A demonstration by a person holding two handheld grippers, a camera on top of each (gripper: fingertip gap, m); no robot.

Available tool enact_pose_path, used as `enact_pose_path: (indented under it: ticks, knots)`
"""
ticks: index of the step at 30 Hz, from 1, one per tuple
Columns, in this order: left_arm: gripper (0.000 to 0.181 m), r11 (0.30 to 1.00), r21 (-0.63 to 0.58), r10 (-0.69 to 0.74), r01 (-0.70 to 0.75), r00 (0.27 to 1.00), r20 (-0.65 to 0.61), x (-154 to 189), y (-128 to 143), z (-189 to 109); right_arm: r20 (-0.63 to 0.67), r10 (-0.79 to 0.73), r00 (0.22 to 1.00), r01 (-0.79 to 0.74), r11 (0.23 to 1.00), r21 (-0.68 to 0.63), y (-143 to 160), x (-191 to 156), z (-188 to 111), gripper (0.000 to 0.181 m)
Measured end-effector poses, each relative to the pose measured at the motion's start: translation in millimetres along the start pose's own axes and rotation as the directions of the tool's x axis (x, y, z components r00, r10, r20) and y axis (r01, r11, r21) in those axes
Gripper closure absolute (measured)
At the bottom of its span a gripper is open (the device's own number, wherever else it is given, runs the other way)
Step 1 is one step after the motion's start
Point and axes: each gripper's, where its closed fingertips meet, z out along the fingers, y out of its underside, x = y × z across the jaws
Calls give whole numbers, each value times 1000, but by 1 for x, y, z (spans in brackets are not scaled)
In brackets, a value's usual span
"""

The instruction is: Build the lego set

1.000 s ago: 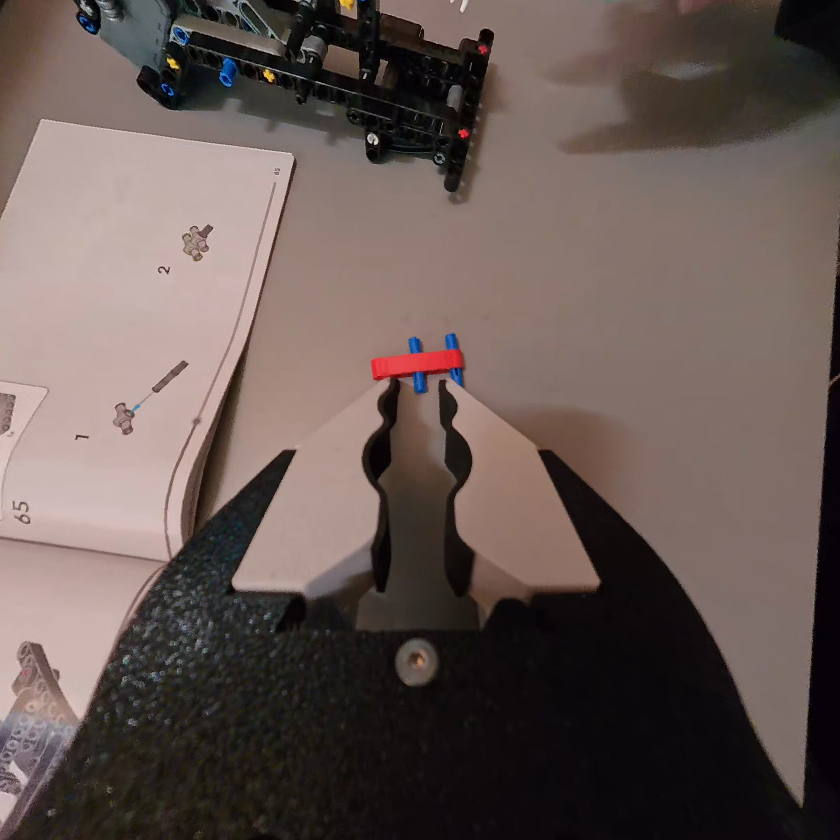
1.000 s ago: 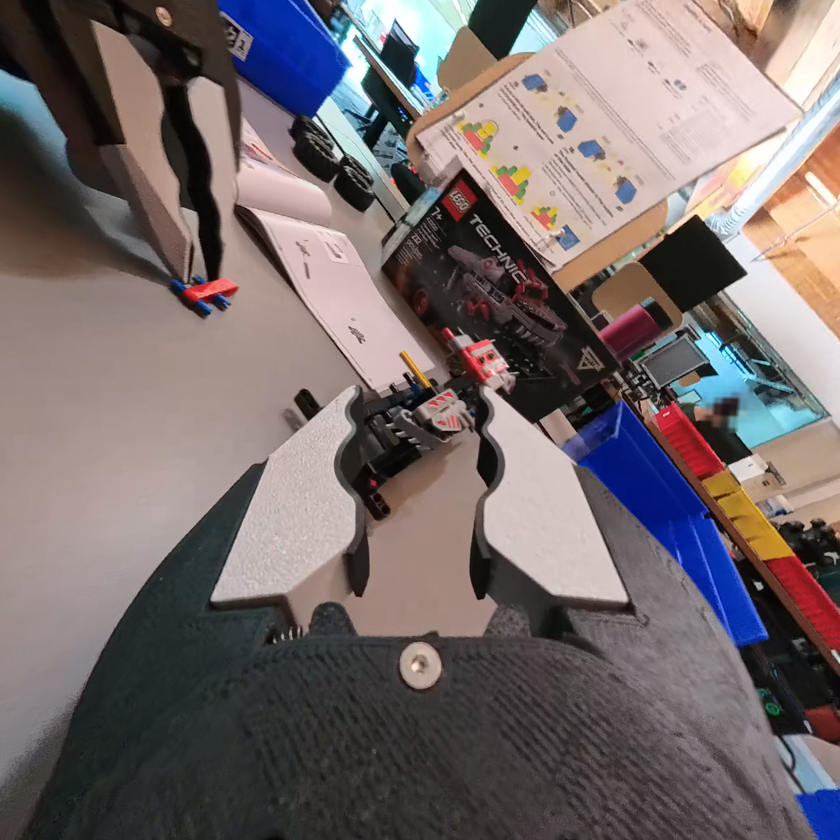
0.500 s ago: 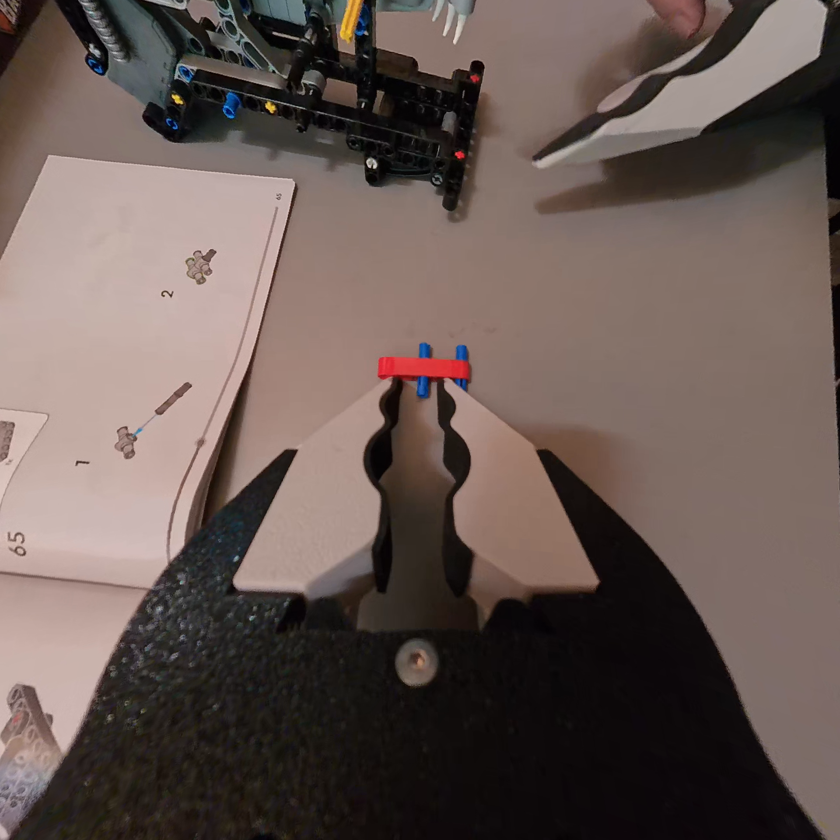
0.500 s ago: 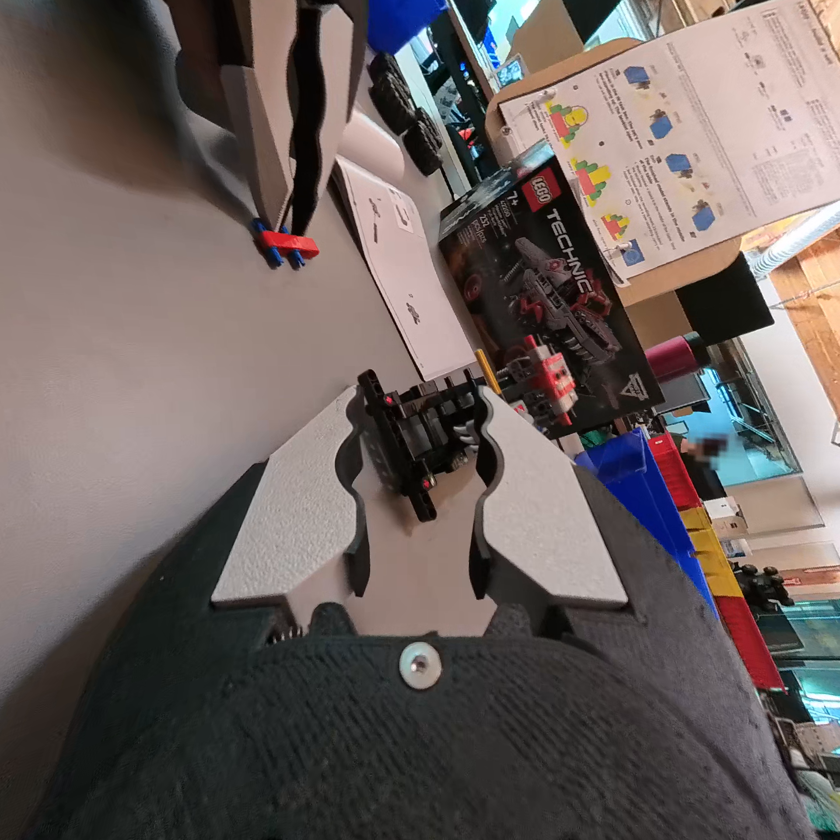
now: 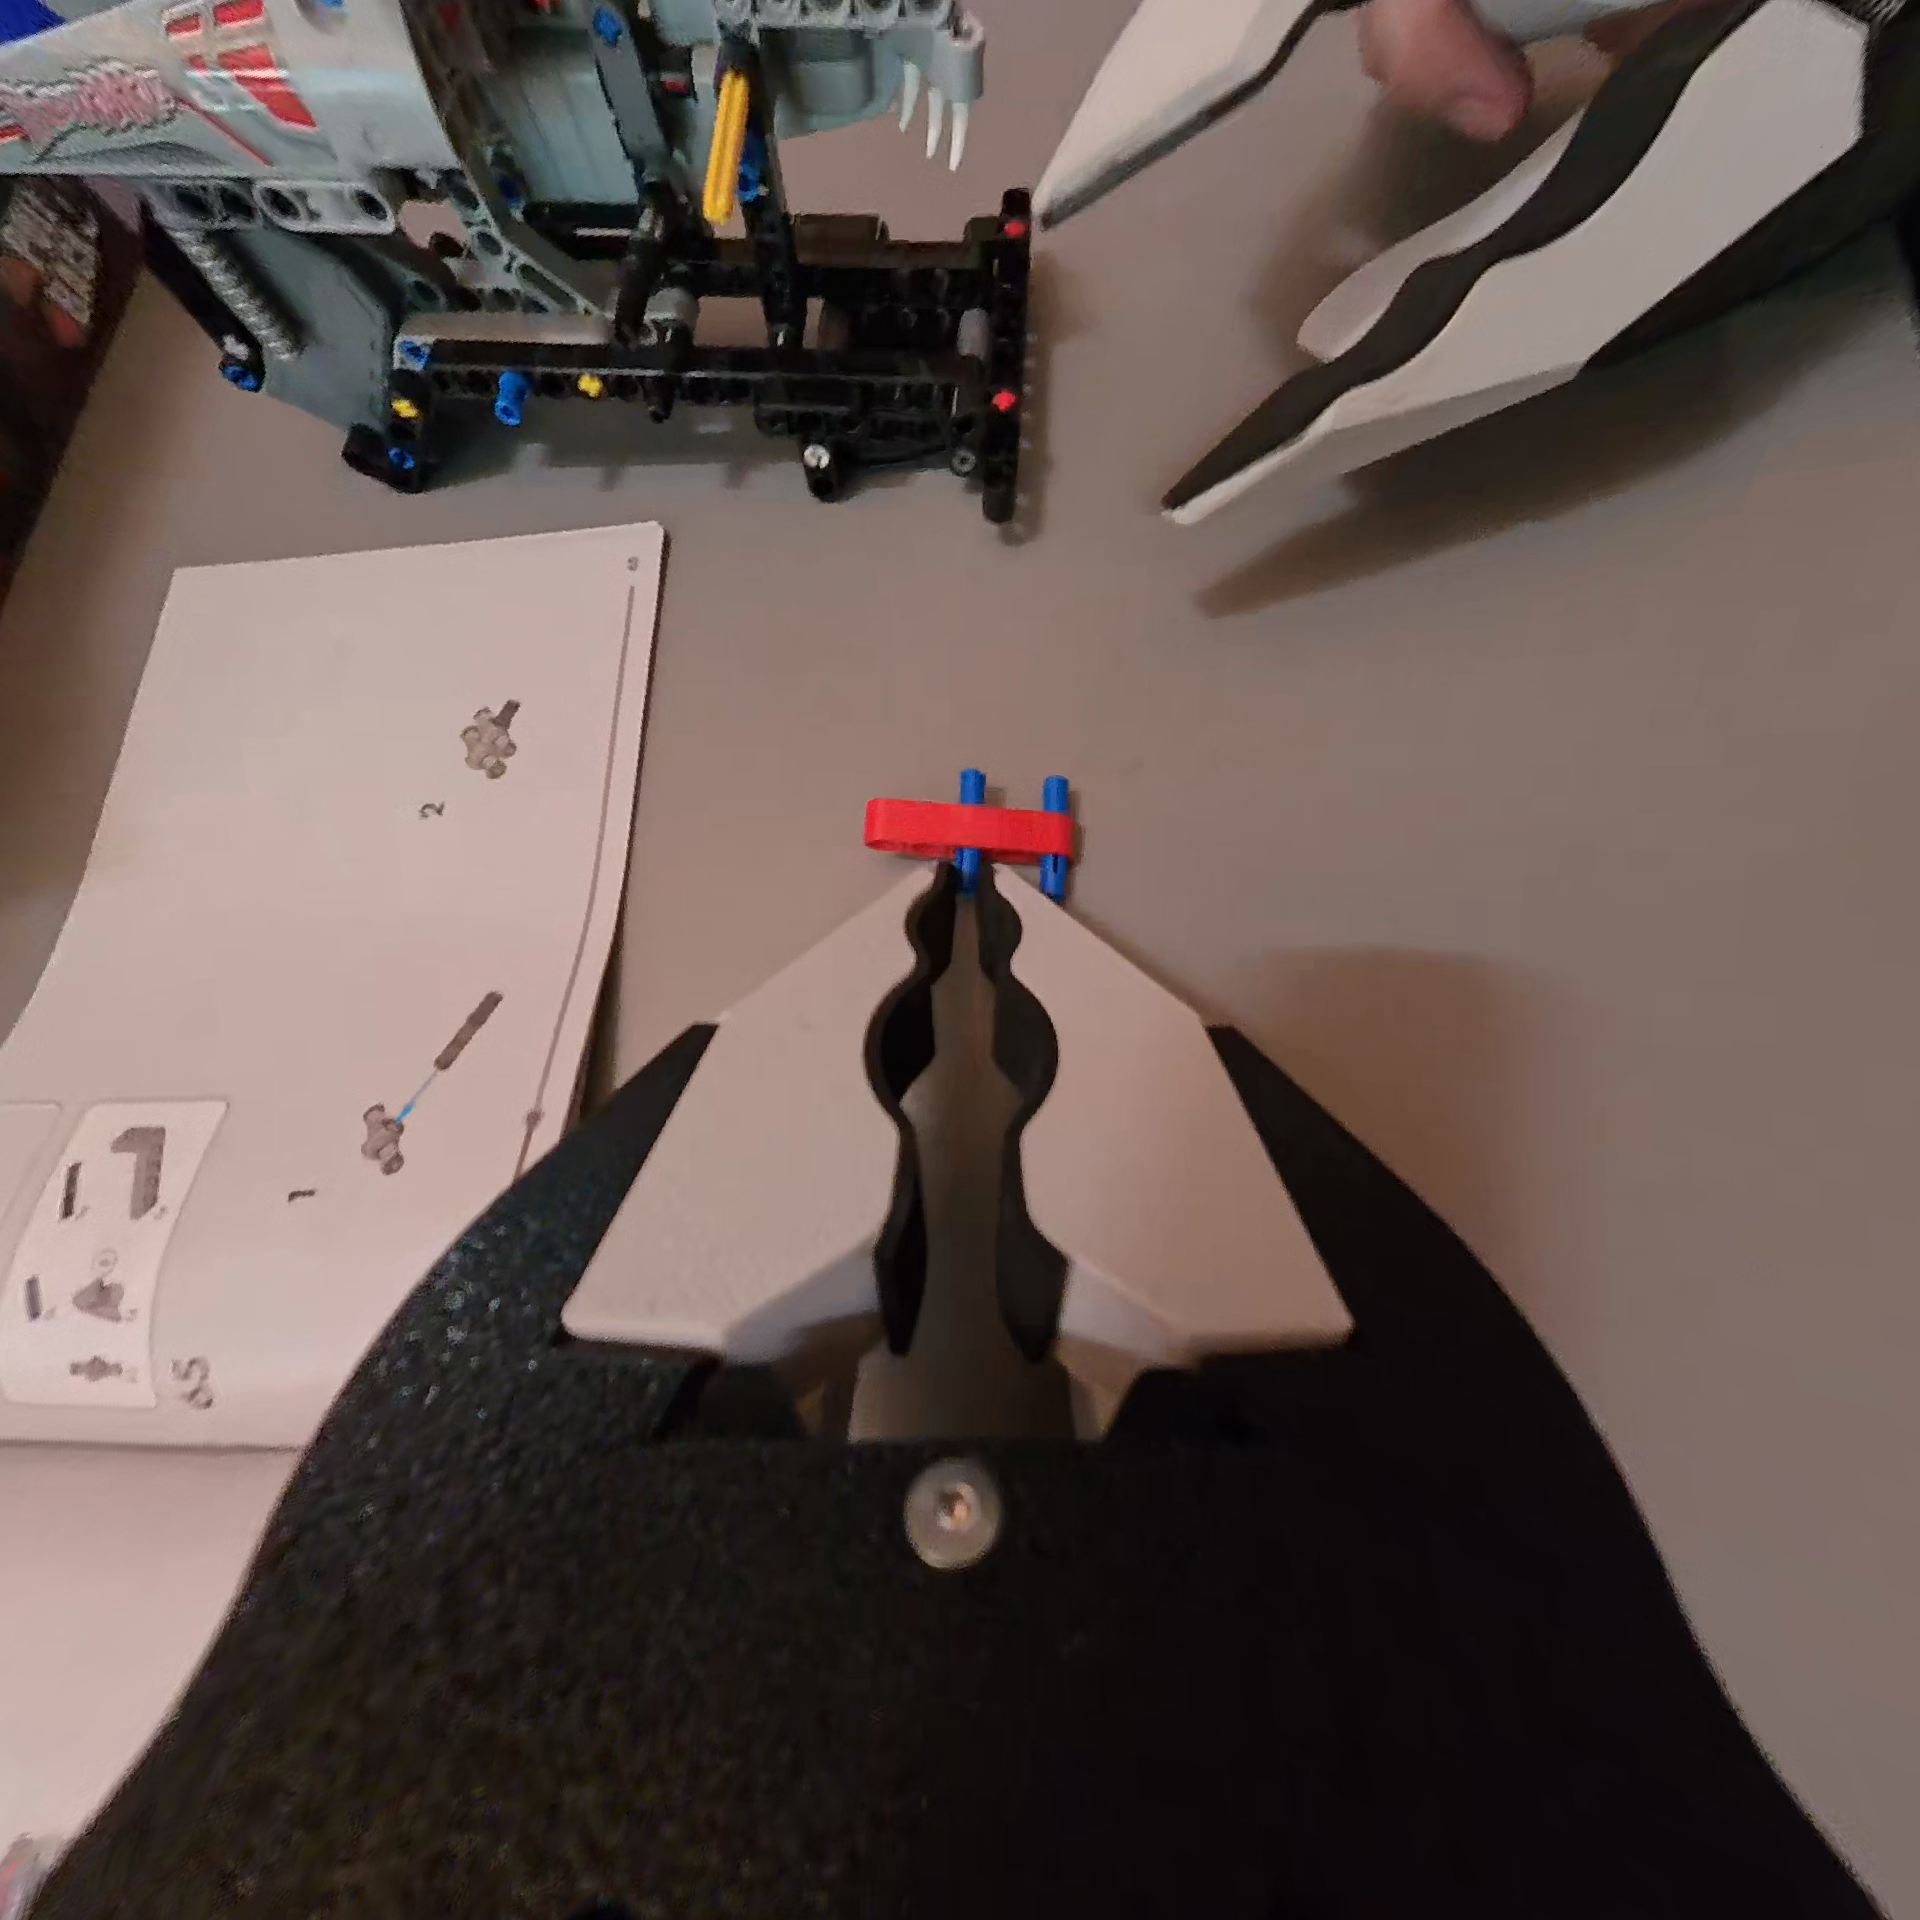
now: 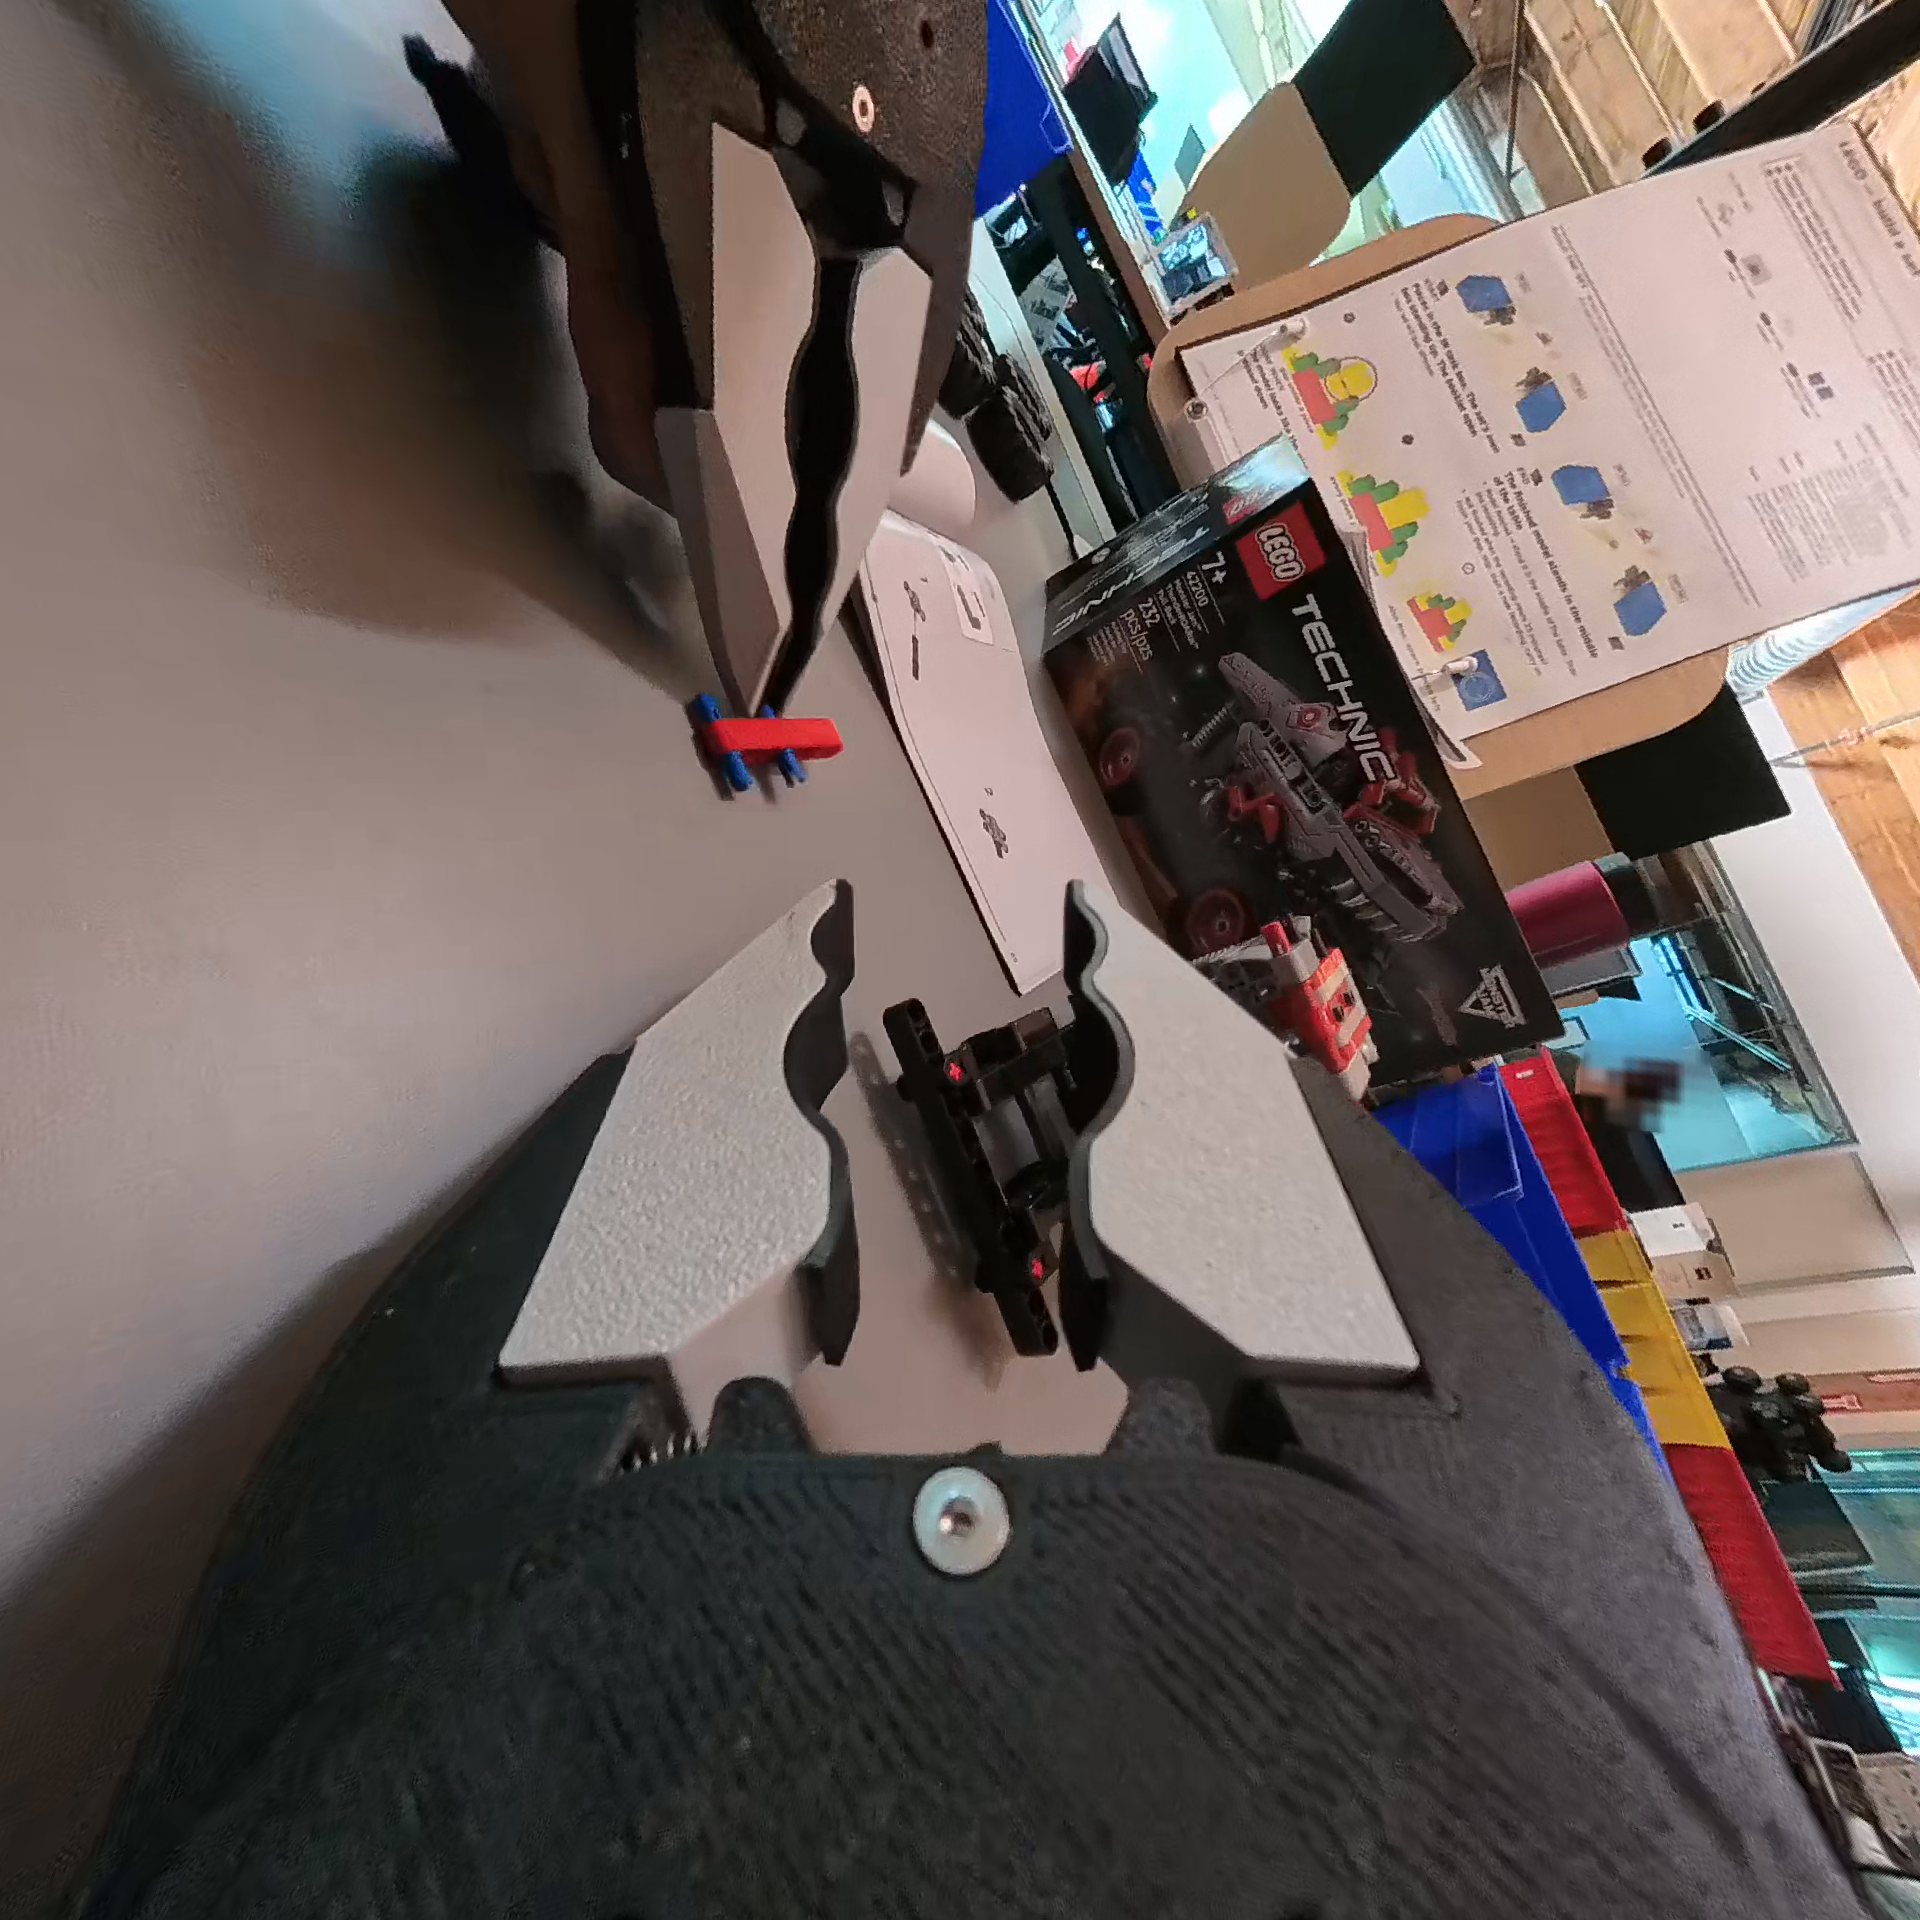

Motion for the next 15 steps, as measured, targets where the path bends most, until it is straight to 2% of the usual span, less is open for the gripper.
enact_pose_path:
  ticks: [3,6,11,15]
  knots:
    - [179,999,32,-36,38,997,-74,5,-11,-1,-3,-25,1000,25,1000,-10,0,1,-1,143]
    - [180,997,58,-46,52,994,-103,3,-25,-6,-36,-76,996,73,994,-82,13,10,-6,144]
    - [180,995,61,-71,79,989,-129,-12,-54,-8,-190,-170,967,132,971,-197,42,52,-27,138]
    - [179,992,52,-101,115,971,-219,-17,-87,-1,-200,-311,929,250,927,-278,62,70,-28,129]
